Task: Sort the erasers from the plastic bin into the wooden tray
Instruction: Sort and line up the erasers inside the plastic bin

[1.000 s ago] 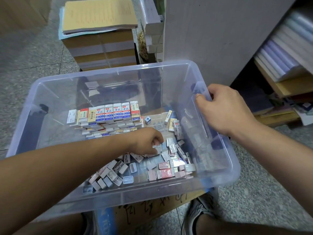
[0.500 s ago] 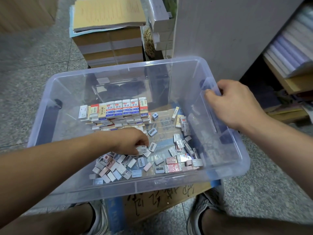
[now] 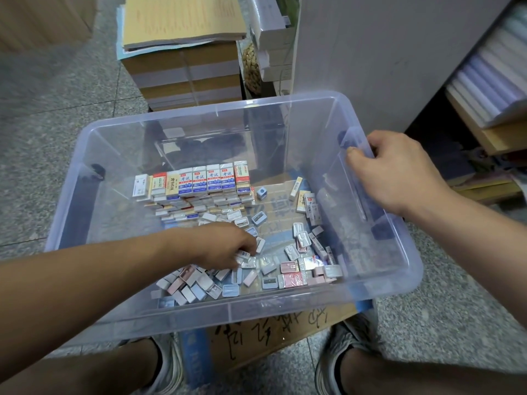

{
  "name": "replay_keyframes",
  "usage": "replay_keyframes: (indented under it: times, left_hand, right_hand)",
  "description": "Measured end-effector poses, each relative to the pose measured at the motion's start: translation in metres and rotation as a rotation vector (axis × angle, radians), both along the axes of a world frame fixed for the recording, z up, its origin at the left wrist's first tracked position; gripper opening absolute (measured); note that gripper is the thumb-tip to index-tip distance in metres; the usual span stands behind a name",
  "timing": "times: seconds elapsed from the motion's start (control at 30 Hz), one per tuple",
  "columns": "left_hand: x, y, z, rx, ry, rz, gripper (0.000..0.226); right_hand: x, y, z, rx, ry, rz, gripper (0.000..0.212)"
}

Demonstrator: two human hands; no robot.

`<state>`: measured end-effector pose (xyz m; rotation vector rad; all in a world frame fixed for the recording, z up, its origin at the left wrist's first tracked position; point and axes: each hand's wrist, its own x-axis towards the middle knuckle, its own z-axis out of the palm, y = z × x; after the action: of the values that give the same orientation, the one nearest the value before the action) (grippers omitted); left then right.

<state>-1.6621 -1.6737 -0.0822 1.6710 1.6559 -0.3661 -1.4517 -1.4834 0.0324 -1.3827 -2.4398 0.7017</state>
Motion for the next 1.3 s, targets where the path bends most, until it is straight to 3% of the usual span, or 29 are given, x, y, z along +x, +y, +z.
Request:
replay_keyframes:
  times: [0.23, 0.6, 0.73, 0.93, 1.17, 1.3]
  left_hand:
    - [0.012, -0.003, -0.013, 0.048, -0.038, 0.142, 0.052]
    - [0.015, 0.002, -0.009, -0.111, -0.100, 0.065, 0.040]
    - [0.019, 0.000, -0.009, -0.133, -0.045, -0.022, 0.051]
    - [0.020, 0.002, -0.006, -0.148, -0.057, 0.027, 0.059]
    - [0.018, 0.001, -0.007, -0.133, -0.069, 0.066, 0.043]
    - [0.010, 0.003, -0.002, -0.110, -0.142, 0.191, 0.037]
  right_hand:
    - [0.000, 0.000, 0.000, -0.001, 0.001, 0.003, 0.038]
    - [0.000, 0.000, 0.000, 0.004, 0.014, 0.007, 0.037]
    - [0.000, 0.000, -0.001, 0.001, 0.019, 0.007, 0.038]
    - [0.000, 0.000, -0.001, 0.006, 0.018, 0.007, 0.037]
    - [0.000, 0.000, -0.001, 0.005, 0.026, 0.014, 0.038]
    - [0.000, 0.001, -0.002, -0.010, 0.026, 0.008, 0.037]
